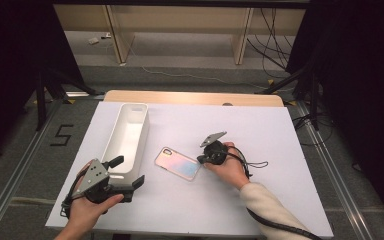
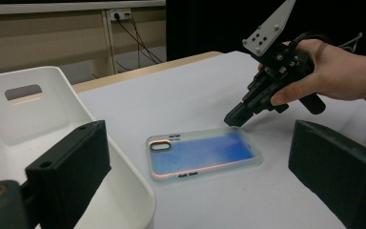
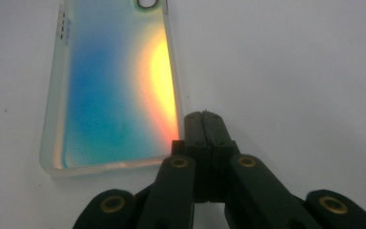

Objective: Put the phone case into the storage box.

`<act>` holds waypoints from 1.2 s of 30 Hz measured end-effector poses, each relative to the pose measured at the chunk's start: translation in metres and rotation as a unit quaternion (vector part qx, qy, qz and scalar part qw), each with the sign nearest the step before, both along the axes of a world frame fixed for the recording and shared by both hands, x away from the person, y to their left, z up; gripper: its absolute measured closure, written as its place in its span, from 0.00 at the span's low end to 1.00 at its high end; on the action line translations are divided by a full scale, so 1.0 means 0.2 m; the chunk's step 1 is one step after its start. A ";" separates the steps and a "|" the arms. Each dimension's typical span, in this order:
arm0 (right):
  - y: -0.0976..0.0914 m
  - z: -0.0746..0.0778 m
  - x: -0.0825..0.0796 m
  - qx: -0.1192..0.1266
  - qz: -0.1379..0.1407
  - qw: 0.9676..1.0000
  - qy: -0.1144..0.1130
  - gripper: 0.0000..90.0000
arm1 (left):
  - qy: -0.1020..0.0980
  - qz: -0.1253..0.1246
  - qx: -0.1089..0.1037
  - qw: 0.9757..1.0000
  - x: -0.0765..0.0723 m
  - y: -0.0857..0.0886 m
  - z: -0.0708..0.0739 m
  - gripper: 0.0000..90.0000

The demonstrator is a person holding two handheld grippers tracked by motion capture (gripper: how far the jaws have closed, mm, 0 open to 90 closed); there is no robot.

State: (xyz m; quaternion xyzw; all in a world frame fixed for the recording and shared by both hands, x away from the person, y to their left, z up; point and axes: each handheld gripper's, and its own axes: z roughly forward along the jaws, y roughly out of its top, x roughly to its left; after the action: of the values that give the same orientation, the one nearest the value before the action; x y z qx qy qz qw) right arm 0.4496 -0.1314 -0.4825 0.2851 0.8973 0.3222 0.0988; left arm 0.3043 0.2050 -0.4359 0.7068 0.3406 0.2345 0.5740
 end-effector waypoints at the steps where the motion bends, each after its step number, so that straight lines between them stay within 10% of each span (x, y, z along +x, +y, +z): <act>1: 0.00 0.00 0.00 0.000 0.000 1.000 0.000 1.00 | 0.001 0.002 0.003 1.000 0.00 0.00 0.00 0.07; 36: 0.13 0.02 -0.20 -0.033 0.065 0.997 0.009 1.00 | 0.002 0.002 0.001 1.000 0.00 0.00 0.00 0.07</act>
State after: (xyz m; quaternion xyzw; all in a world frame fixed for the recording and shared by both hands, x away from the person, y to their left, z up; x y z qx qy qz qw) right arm 0.4088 -0.1061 -0.4784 0.2256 0.9249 0.2956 0.0789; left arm 0.3036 0.2053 -0.4354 0.7072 0.3424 0.2345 0.5724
